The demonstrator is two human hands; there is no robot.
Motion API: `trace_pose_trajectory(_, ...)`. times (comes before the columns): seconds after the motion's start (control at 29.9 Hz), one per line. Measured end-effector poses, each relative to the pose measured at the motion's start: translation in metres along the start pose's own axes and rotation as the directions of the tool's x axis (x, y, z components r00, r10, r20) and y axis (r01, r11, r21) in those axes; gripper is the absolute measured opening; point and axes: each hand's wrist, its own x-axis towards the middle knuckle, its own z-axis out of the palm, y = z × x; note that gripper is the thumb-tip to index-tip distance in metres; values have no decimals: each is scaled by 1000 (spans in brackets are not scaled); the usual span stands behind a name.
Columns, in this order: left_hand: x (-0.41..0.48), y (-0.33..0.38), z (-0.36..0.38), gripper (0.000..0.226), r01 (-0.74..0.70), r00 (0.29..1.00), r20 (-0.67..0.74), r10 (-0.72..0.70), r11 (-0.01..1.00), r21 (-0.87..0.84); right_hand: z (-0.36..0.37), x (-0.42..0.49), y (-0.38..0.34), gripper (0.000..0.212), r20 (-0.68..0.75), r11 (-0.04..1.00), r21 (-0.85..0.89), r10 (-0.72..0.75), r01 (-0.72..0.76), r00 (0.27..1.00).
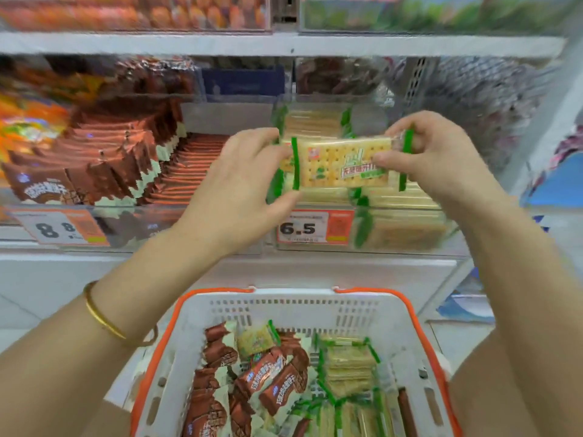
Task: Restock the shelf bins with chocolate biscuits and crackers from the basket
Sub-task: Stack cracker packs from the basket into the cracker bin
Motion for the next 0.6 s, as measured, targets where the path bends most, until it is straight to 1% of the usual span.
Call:
trace_pose_trajectory(0.03, 1, -2, 5, 67, 21, 999, 37, -21, 1000, 18, 7, 12, 2, 29, -41, 1000, -8, 8, -8, 999)
trace_pose_trajectory(0.1, -3, -5, 14, 67, 31, 996, 78, -34, 999, 36, 26, 34, 5, 31, -68, 999, -40, 16, -19, 998)
trace_pose_trajectory(0.17, -7, -6, 20, 61, 22, 995, 92, -26, 999, 47, 46, 49, 6, 32, -38, 996, -88, 26, -29, 999)
trace_pose_trajectory(0.23, -10, -7, 22, 57, 31, 994, 105, -35, 999, 44, 60, 60, 10, 31, -3, 984, -174, 45, -44, 999)
trace_pose_trajectory(0.3, -10, -8, 24, 55, 24, 995, 94, -28, 999, 42, 66, 67, 12, 32, -17, 960, -274, 52, -54, 999)
trace_pose_trajectory(0.37, -10, -8, 25, 52, 17, 995, 94, -22, 998, 55, 68, 71, 14, 36, -30, 944, -327, 40, -47, 999)
trace_pose_trajectory(0.5, -10, -7, 29, 49, 30, 995, 98, -35, 998, 54, 68, 72, 16, 49, 62, 920, -391, 18, 8, 998)
trace_pose_trajectory(0.6, -11, -8, 31, 48, 21, 995, 91, -27, 998, 63, 68, 67, 21, 54, 86, 923, -386, 48, -11, 995)
